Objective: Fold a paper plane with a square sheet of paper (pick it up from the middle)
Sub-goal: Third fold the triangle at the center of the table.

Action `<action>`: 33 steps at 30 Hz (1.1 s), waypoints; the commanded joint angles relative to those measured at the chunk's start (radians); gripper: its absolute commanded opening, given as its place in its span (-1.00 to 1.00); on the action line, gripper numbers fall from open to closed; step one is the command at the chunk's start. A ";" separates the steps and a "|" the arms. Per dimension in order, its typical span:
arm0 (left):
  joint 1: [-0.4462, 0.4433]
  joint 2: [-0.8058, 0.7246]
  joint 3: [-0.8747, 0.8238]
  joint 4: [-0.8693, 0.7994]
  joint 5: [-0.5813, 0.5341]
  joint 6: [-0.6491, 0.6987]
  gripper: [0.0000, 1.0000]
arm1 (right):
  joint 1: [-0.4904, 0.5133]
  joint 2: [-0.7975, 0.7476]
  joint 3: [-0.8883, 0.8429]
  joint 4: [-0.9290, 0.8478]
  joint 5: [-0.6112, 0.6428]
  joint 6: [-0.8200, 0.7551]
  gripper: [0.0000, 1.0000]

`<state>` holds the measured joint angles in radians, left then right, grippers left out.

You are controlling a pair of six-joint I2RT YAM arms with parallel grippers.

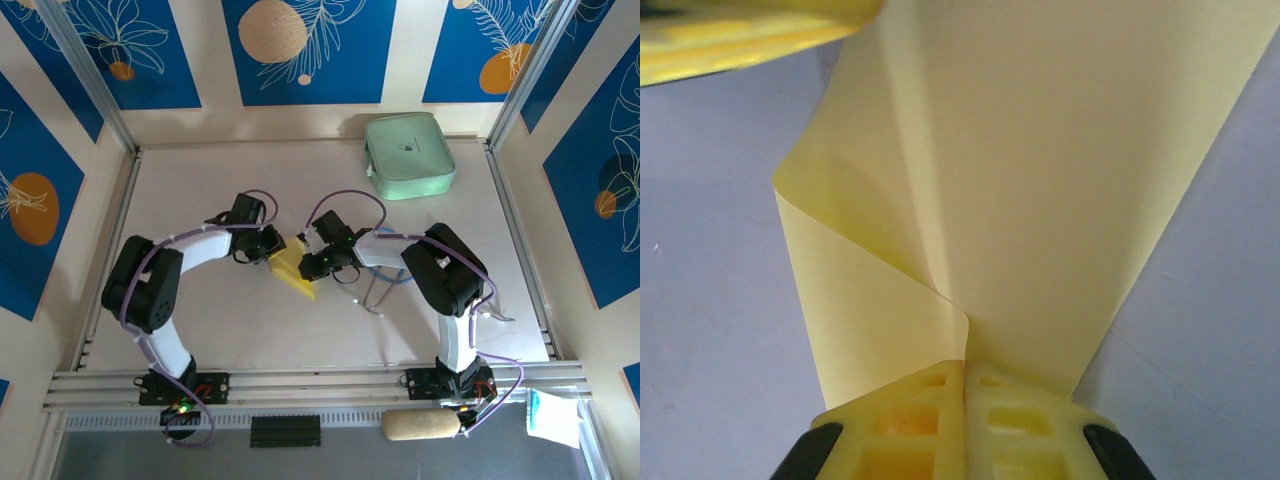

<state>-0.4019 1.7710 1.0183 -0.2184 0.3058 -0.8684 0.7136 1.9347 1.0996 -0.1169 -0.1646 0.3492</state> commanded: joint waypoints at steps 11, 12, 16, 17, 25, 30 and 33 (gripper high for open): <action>0.005 0.150 0.137 -0.224 0.008 0.131 -0.77 | -0.015 -0.046 0.003 -0.017 -0.034 0.026 -1.00; 0.005 0.158 0.140 -0.232 0.009 0.136 -0.78 | -0.016 -0.049 0.002 -0.016 -0.034 0.027 -1.00; 0.005 0.172 0.143 -0.248 0.006 0.150 -0.79 | -0.019 -0.051 0.002 -0.016 -0.036 0.028 -1.00; 0.005 0.173 0.144 -0.248 0.006 0.152 -0.79 | -0.019 -0.051 0.002 -0.015 -0.036 0.028 -1.00; 0.005 0.182 0.157 -0.250 0.014 0.163 -0.82 | -0.020 -0.025 0.007 -0.024 -0.028 0.028 -1.00; 0.003 0.180 0.166 -0.256 0.016 0.167 -0.82 | -0.019 -0.012 0.007 -0.027 -0.020 0.030 -1.00; 0.003 0.172 0.172 -0.255 0.019 0.166 -0.82 | -0.019 -0.003 0.007 -0.032 -0.019 0.030 -1.00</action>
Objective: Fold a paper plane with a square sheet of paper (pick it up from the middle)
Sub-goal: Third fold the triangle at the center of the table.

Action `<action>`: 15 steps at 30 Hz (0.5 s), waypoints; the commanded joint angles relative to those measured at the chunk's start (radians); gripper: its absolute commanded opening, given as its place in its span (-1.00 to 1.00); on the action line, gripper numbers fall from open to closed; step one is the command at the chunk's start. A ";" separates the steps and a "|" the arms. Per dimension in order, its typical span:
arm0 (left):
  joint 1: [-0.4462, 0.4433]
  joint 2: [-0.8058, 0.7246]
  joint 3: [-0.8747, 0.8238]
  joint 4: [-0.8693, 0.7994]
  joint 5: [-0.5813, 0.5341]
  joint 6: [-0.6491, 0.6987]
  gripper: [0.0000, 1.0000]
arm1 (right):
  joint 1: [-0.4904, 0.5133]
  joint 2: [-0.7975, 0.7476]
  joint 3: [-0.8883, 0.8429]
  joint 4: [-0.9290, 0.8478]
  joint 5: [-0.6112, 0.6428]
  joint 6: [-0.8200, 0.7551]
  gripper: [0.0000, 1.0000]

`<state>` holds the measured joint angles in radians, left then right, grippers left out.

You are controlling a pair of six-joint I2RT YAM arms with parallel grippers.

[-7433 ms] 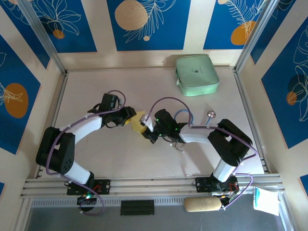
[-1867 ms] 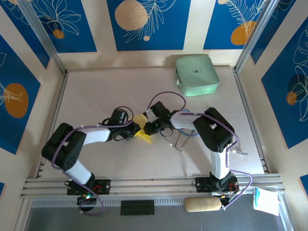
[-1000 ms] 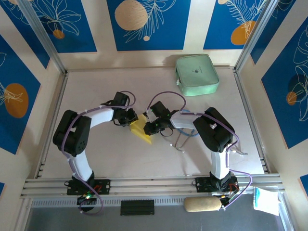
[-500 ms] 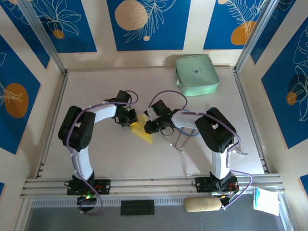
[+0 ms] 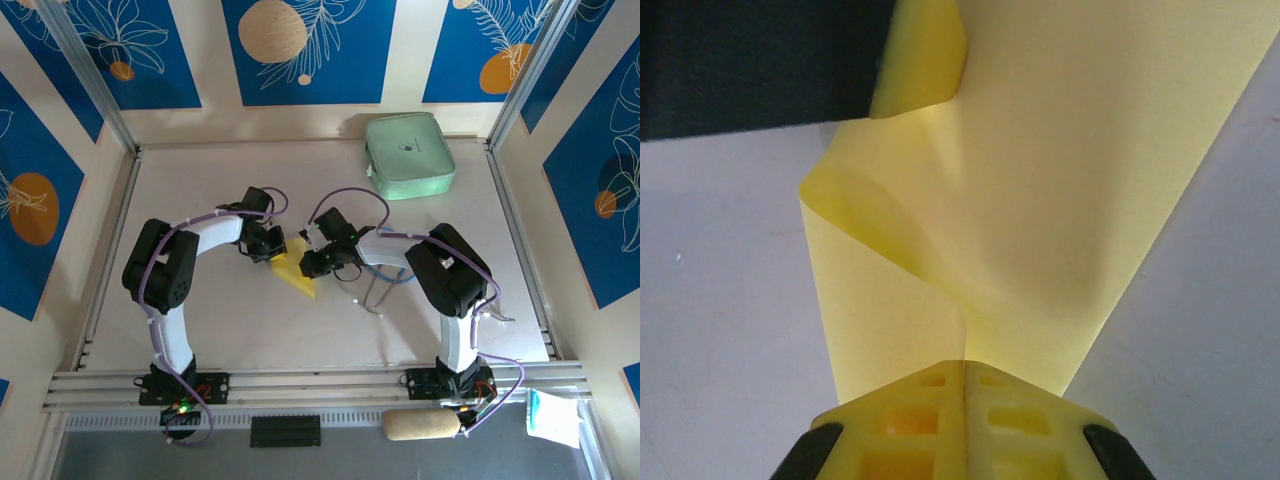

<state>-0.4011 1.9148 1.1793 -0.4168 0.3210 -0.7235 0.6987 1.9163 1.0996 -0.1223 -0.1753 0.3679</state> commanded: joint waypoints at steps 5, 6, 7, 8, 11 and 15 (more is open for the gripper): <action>0.003 -0.042 0.041 -0.059 -0.003 0.012 -0.76 | -0.005 0.024 0.007 -0.047 0.000 0.011 -1.00; 0.003 -0.069 0.042 -0.053 -0.006 0.004 -0.73 | -0.004 0.026 0.008 -0.050 0.002 0.011 -1.00; 0.002 -0.096 0.037 -0.047 -0.011 -0.005 -0.70 | -0.004 0.028 0.007 -0.053 0.002 0.009 -1.00; 0.002 -0.128 0.026 -0.033 -0.015 -0.016 -0.67 | -0.005 0.029 0.009 -0.056 0.003 0.010 -1.00; -0.006 -0.221 -0.051 0.041 0.000 -0.073 -0.59 | -0.005 0.031 0.009 -0.056 0.004 0.013 -1.00; -0.039 -0.314 -0.209 0.168 0.031 -0.192 -0.55 | -0.005 0.036 0.015 -0.059 0.001 0.016 -1.00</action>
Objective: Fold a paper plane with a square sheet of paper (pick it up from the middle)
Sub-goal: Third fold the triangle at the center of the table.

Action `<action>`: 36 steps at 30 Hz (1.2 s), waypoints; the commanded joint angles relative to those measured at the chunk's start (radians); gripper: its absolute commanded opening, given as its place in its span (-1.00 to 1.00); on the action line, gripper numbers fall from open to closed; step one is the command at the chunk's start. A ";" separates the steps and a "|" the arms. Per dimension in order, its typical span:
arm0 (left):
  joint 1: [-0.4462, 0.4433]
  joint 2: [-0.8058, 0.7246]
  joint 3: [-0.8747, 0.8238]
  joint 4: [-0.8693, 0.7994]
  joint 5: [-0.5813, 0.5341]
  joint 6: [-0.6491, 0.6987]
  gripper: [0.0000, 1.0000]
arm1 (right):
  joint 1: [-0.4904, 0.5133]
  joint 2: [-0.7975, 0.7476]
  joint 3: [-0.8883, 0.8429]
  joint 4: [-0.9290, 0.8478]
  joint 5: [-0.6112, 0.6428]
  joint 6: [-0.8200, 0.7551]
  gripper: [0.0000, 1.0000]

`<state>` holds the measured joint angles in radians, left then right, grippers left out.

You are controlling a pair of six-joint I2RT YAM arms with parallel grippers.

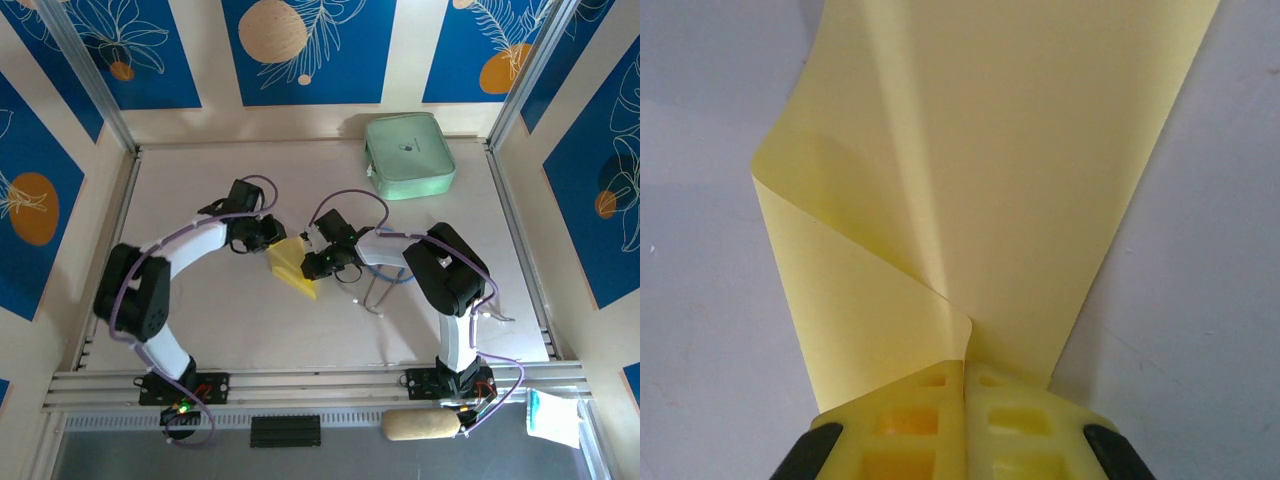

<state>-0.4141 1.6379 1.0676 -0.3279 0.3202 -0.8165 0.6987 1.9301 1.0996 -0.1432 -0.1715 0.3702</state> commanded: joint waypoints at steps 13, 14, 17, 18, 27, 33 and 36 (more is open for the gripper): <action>-0.117 -0.045 -0.283 0.275 0.044 -0.293 -0.69 | -0.004 0.040 0.031 -0.049 -0.008 0.013 -1.00; -0.121 -0.035 -0.287 0.278 0.044 -0.297 -0.69 | -0.004 0.040 0.031 -0.049 -0.007 0.013 -1.00; -0.128 -0.010 -0.287 0.293 0.052 -0.306 -0.71 | -0.004 0.044 0.034 -0.050 -0.009 0.015 -1.00; -0.130 -0.005 -0.288 0.295 0.053 -0.308 -0.71 | -0.004 0.043 0.034 -0.050 -0.008 0.015 -1.00; -0.136 0.022 -0.297 0.292 0.042 -0.308 -0.74 | -0.003 0.046 0.036 -0.057 -0.005 0.016 -1.00; -0.137 0.021 -0.314 0.281 0.031 -0.303 -0.75 | -0.004 0.050 0.037 -0.059 -0.002 0.017 -1.00; -0.136 0.026 -0.320 0.283 0.027 -0.302 -0.76 | -0.004 0.053 0.040 -0.062 0.002 0.019 -1.00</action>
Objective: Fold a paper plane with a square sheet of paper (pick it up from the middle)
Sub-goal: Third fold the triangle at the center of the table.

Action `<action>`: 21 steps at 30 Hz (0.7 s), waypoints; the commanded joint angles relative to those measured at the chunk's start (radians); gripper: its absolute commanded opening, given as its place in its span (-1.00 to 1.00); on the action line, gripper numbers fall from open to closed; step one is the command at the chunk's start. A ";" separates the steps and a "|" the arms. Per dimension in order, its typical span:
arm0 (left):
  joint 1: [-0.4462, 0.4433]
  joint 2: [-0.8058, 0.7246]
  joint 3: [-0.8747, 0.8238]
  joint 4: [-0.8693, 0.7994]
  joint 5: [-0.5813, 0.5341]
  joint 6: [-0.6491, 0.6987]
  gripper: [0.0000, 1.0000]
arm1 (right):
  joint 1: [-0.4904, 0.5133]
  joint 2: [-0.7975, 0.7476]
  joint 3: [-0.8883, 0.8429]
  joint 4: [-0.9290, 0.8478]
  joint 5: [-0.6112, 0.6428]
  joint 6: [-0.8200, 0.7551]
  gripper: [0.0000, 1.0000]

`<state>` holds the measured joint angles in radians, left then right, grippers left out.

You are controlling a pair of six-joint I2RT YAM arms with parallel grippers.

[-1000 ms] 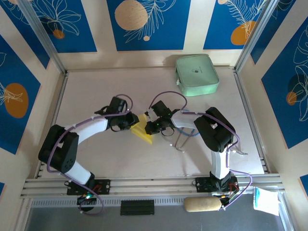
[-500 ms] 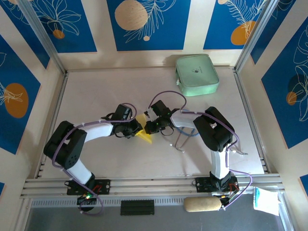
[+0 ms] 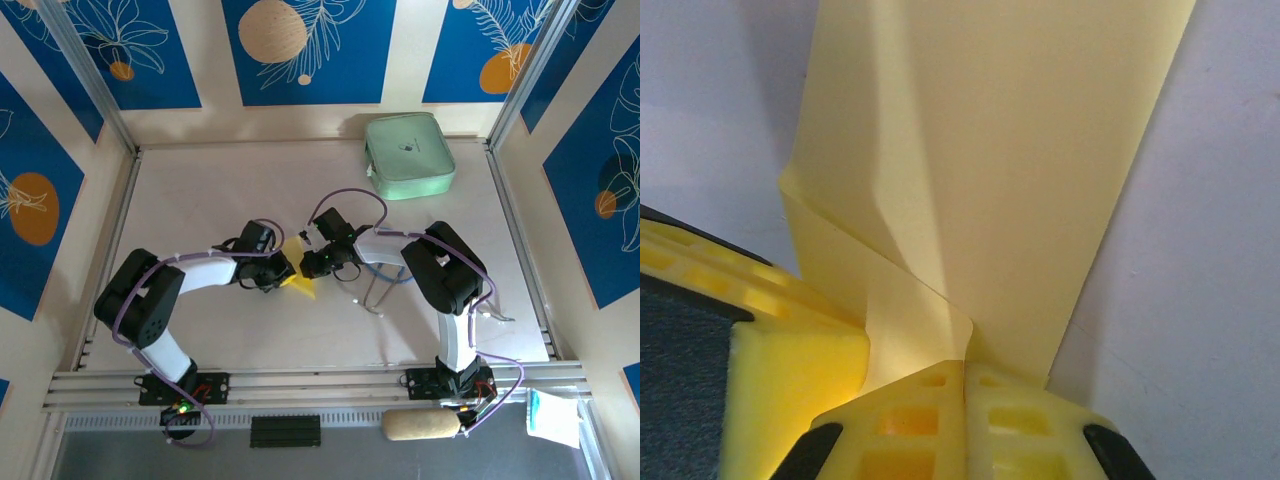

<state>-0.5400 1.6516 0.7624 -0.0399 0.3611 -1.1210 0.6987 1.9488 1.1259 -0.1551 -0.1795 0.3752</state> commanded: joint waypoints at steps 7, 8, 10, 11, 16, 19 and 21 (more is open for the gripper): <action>-0.011 0.027 -0.011 -0.002 -0.017 0.010 -0.77 | -0.004 0.039 0.018 -0.054 0.010 0.013 -1.00; -0.010 0.028 -0.012 -0.001 -0.017 0.010 -0.77 | -0.004 0.039 0.020 -0.055 0.009 0.013 -1.00; -0.010 0.034 -0.012 -0.002 -0.019 0.011 -0.77 | -0.004 0.039 0.020 -0.055 0.008 0.014 -1.00; -0.010 0.036 -0.011 -0.001 -0.020 0.011 -0.77 | -0.005 0.039 0.021 -0.055 0.008 0.013 -1.00; -0.009 0.047 -0.009 -0.003 -0.022 0.011 -0.78 | -0.005 0.039 0.021 -0.055 0.006 0.014 -1.00; -0.009 0.051 -0.007 -0.018 -0.028 0.012 -0.78 | -0.005 0.037 0.021 -0.057 0.005 0.016 -1.00; -0.010 0.055 -0.006 -0.032 -0.034 0.012 -0.79 | -0.005 0.029 0.026 -0.059 0.000 0.021 -1.00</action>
<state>-0.5400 1.6733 0.7597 -0.0376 0.3553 -1.1202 0.6987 1.9545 1.1332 -0.1600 -0.1829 0.3767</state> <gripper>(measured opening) 0.105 0.055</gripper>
